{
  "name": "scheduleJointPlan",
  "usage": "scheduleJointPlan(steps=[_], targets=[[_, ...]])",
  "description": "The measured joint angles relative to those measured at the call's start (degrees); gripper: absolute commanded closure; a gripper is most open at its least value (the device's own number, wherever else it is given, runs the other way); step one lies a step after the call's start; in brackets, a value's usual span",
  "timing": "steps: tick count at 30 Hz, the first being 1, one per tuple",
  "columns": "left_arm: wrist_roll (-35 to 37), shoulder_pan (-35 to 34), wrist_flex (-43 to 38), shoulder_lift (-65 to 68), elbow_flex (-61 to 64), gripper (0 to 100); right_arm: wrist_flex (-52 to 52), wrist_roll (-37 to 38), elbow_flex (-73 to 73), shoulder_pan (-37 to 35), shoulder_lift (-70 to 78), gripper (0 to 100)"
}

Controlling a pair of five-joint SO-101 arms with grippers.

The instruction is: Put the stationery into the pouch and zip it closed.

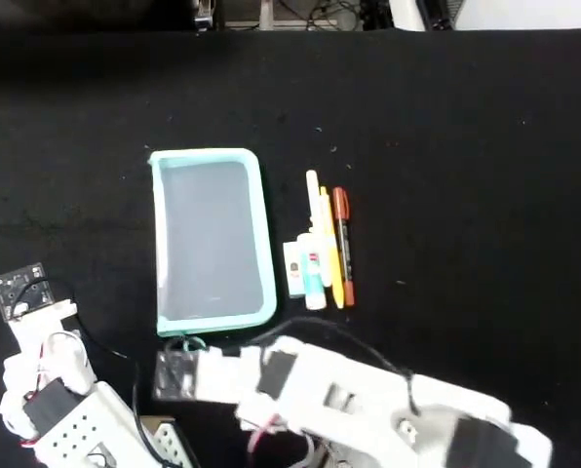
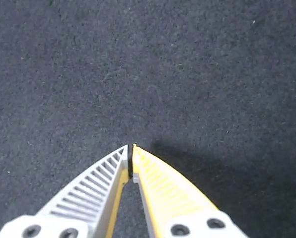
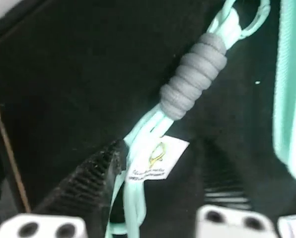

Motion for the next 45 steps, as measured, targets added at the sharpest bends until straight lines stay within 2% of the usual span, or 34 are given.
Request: scheduleJointPlan(steps=[3, 7, 11, 17, 22, 26, 32, 37, 39, 42, 45], targets=[[0.0, 0.0, 0.0, 0.0, 0.0, 97, -0.3, 0.1, -5.8, 4.0, 7.6, 98.5], [0.0, 0.0, 0.0, 0.0, 0.0, 97, 0.1, 0.1, -7.2, 10.5, 9.7, 98.7], [0.0, 0.0, 0.0, 0.0, 0.0, 97, 0.2, -0.9, -6.5, 19.3, 3.1, 98.7], [0.0, 0.0, 0.0, 0.0, 0.0, 97, 0.2, -1.2, 0.4, 30.8, -15.4, 98.6], [0.0, 0.0, 0.0, 0.0, 0.0, 97, 1.3, -0.2, 7.5, 31.8, -28.9, 96.8], [0.0, 0.0, 0.0, 0.0, 0.0, 97, 7.1, 2.7, 7.6, 31.8, -33.6, 80.7], [0.0, 0.0, 0.0, 0.0, 0.0, 97, 9.2, 10.5, 7.6, 32.8, -31.3, 92.9], [0.0, 0.0, 0.0, 0.0, 0.0, 97, 11.4, 16.4, 6.2, 41.5, -28.4, 92.7], [0.0, 0.0, 0.0, 0.0, 0.0, 97, 13.3, 17.2, 4.2, 42.8, -28.4, 89.4], [0.0, 0.0, 0.0, 0.0, 0.0, 97, 15.9, 17.0, 1.5, 38.8, -28.4, 81.2], [0.0, 1.1, 0.0, 0.0, 0.0, 97, 16.1, 13.5, 0.6, 28.6, -27.9, 77.0]])
